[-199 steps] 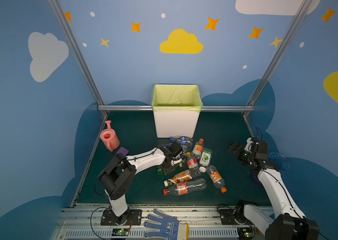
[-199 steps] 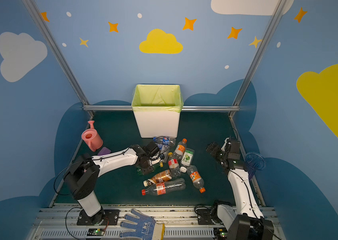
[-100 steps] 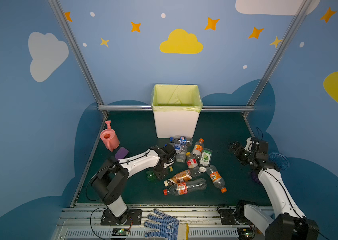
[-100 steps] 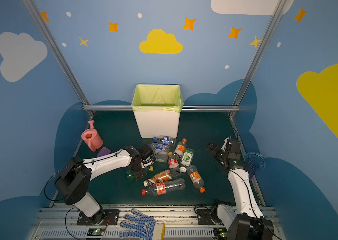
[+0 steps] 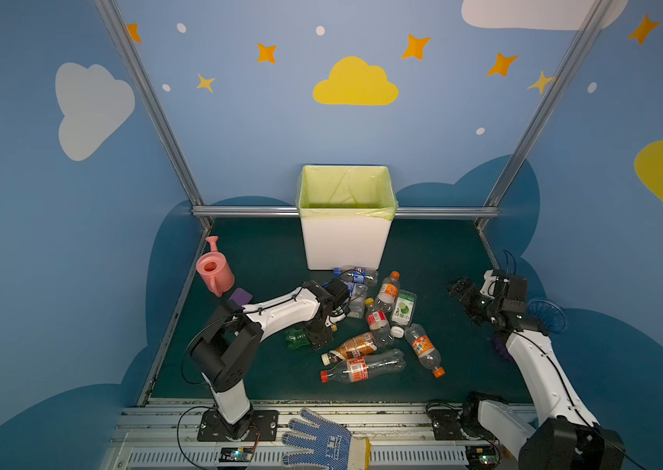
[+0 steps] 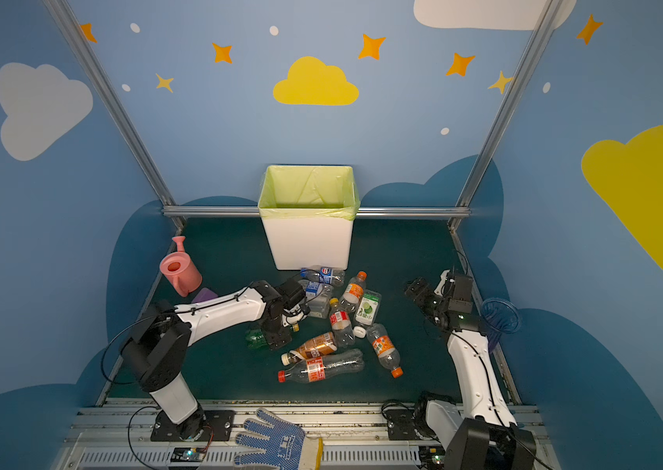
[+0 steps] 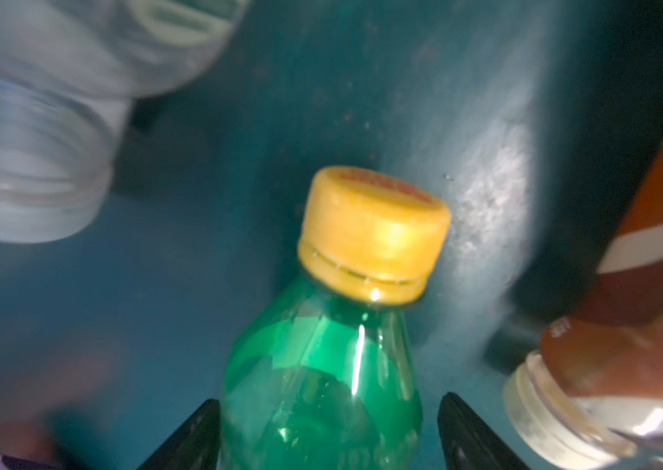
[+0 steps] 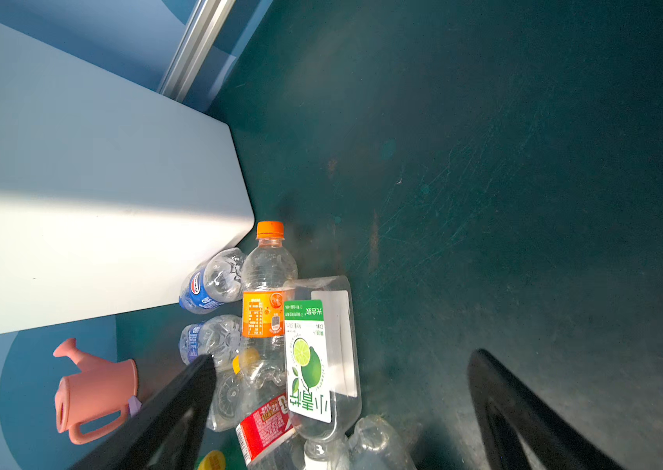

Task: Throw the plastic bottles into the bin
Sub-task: 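Lift the Sprite bottle over the bin and open the left gripper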

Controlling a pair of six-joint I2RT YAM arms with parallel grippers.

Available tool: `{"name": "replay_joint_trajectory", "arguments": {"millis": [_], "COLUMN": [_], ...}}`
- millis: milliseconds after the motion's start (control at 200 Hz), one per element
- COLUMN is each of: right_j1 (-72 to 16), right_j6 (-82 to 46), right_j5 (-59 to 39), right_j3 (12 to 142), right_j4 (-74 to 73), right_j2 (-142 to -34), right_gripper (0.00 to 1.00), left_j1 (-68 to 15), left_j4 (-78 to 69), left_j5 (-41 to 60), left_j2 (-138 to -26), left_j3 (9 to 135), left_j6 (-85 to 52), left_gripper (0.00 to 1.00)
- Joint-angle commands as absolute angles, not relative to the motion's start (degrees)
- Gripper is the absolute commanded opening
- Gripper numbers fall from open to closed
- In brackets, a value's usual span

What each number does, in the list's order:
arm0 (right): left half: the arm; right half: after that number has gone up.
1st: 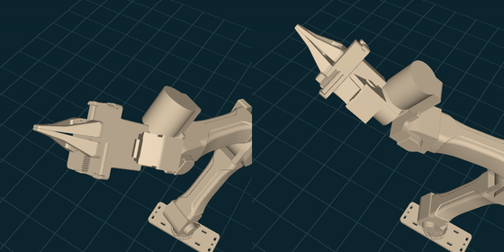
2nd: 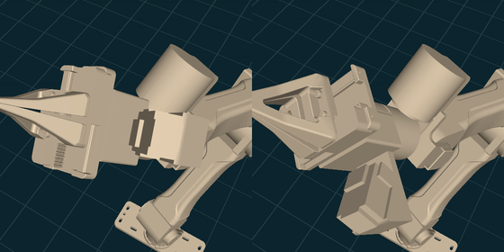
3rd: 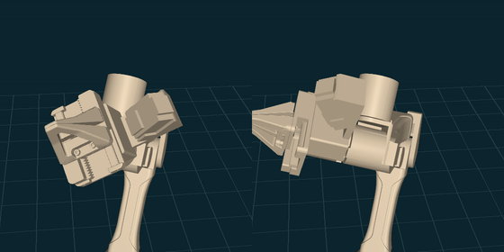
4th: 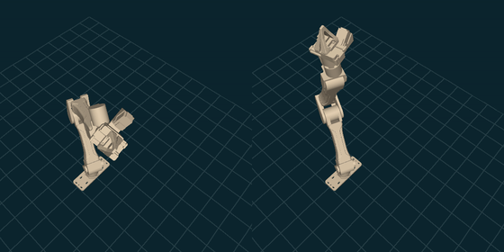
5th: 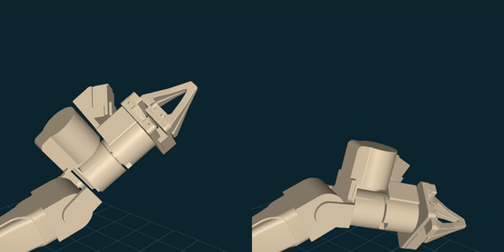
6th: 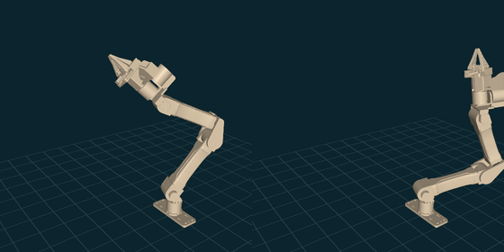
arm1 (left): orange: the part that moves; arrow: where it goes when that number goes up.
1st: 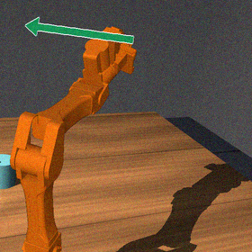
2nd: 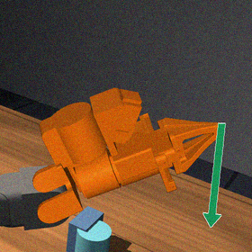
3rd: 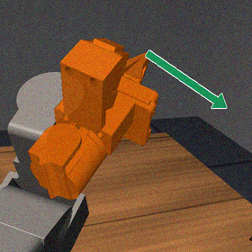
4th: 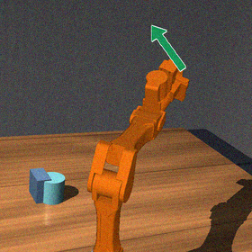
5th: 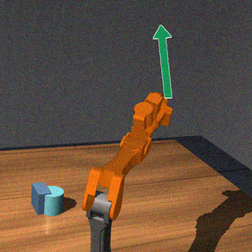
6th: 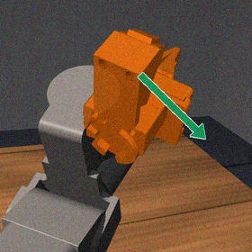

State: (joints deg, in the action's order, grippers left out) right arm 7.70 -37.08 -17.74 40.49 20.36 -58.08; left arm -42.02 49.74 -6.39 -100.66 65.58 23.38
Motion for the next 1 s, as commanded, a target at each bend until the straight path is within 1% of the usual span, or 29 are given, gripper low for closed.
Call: {"name": "replay_joint_trajectory", "arguments": {"millis": [0, 100, 265, 325, 375, 511, 611, 701, 791, 911, 996], "right_j1": [8.4, 8.8, 9.1, 9.3, 9.5, 9.8, 9.9, 10.0, 10.1, 10.2, 10.3], "right_j6": [-36.9, -37.0, -37.0, -37.2, -37.1, -36.9, -36.8, -36.7, -36.9, -37.0, -36.8], "right_j5": [-18.8, -19.2, -19.6, -19.6, -19.8, -19.9, -19.8, -19.9, -20.3, -20.4, -20.4], "right_j3": [39.9, 39.8, 39.3, 39.2, 39.1, 39.2, 39.1, 39.2, 39.4, 39.4, 39.4], "right_j4": [20.0, 20.0, 19.7, 19.6, 19.6, 19.5, 19.5, 19.2, 18.9, 18.9, 19.4], "right_j2": [-57.5, -57.5, -57.5, -57.6, -57.7, -57.7, -57.7, -58.0, -58.1, -57.5, -56.7], "right_gripper": [0.95, 0.95, 0.95, 0.95, 0.95, 0.95, 0.95, 0.95, 0.95, 0.95, 0.95], "left_j1": [-42.1, -42.0, -41.9, -41.9, -41.8, -39.8, -37.9, -35.5, -32.6, -27.4, -24.2], "left_j4": [51.8, 51.9, 52.2, 51.8, 51.2, 47.8, 41.1, 31.8, 23.4, 8.0, -0.7], "left_j5": [-7.2, -7.7, -7.3, -6.8, -6.4, -5.3, -8.8, -9.6, -8.3, -3.4, 1.5], "left_j2": [-102.2, -102.9, -101.6, -99.8, -97.6, -87.1, -78.1, -71.2, -68.1, -67.4, -70.0], "left_j3": [66.5, 67.1, 68.3, 68.7, 69.0, 70.8, 72.6, 75.4, 82.0, 89.0, 93.1], "left_j6": [24.6, 24.8, 24.0, 23.5, 23.1, 22.0, 22.0, 24.3, 24.5, 18.0, 12.1], "left_gripper": [0.79, 0.74, 0.56, 0.51, 0.48, 0.44, 0.38, 0.39, 0.40, 0.43, 0.43]}}
